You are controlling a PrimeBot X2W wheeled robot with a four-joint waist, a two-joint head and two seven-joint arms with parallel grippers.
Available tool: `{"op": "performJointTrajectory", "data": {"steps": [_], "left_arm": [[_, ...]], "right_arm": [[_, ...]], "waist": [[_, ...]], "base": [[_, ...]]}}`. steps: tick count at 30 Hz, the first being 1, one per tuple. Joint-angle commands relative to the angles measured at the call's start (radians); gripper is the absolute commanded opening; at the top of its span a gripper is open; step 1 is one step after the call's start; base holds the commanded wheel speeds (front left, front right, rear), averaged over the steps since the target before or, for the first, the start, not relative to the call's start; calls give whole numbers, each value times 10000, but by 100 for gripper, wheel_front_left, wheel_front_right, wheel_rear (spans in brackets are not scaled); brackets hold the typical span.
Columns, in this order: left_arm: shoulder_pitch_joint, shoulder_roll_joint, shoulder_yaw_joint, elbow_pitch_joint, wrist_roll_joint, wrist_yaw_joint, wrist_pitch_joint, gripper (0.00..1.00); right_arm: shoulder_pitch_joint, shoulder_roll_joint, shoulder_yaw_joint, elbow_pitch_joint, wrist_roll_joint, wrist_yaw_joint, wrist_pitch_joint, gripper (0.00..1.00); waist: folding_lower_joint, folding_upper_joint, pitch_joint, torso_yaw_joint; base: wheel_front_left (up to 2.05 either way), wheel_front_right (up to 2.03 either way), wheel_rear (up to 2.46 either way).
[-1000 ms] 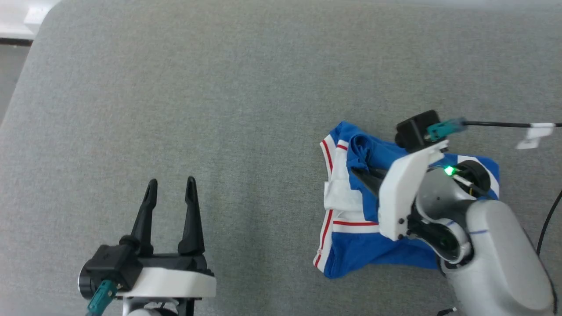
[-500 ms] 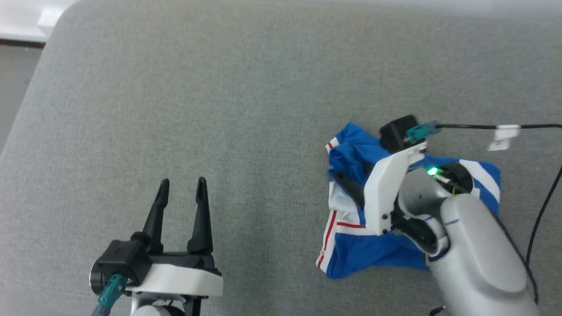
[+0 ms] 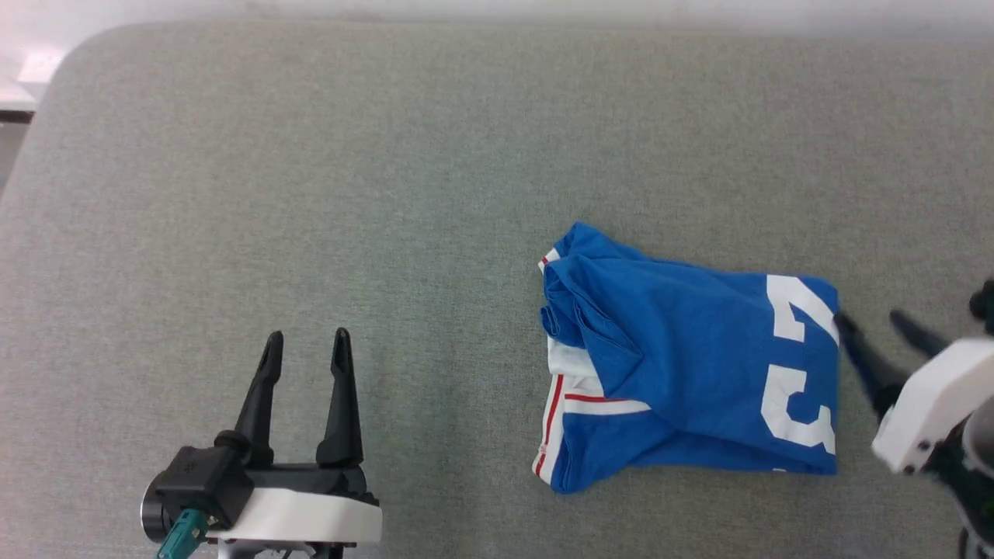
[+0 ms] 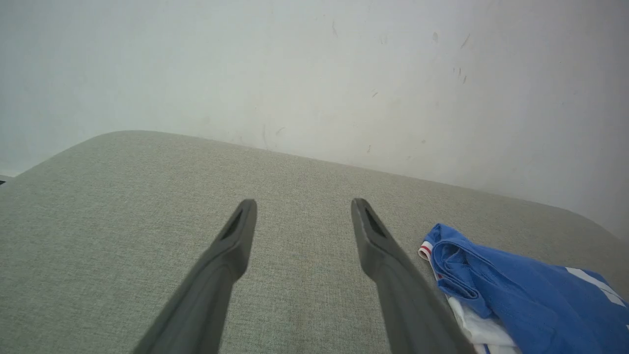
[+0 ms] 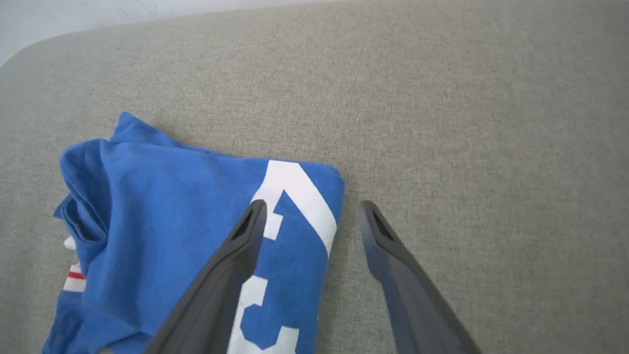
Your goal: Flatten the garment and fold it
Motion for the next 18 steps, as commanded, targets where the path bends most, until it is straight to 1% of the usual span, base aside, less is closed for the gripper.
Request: {"op": "performJointTrajectory", "data": {"steps": [1,4,8,12,15,16,17,18], "left_arm": [[-52,70,3,-40,107,62,-47,100],[-181,83,-39,-71,126,49,-27,100],[-379,94,-108,-96,165,37,11,100],[-555,119,-193,-133,241,39,56,100],[-697,143,-267,-184,316,40,97,100],[-751,146,-293,-205,334,34,106,100],[-803,153,-325,-222,358,26,118,100],[-852,153,-356,-237,376,22,134,100]], "right_arm": [[93,117,-6,-36,58,-7,-15,100],[307,359,-106,162,236,-7,34,100],[187,558,-254,713,284,-7,50,100],[-60,606,-350,1361,307,-7,-6,100],[-267,603,-218,1852,455,-7,86,100],[-338,603,-166,2022,520,-7,147,82],[-400,567,-63,2158,541,-7,181,38],[-448,550,30,2295,569,-7,220,0]], "waist": [[1,0,180,-75],[1,0,400,-41],[1,0,660,119],[1,0,842,359],[1,0,968,487],[1,0,999,515],[1,0,1023,534],[1,0,1043,547]], "base": [[0,0,0],[0,0,0],[0,0,0],[0,0,0],[0,0,0],[0,0,0],[0,0,0],[0,0,0]]}}
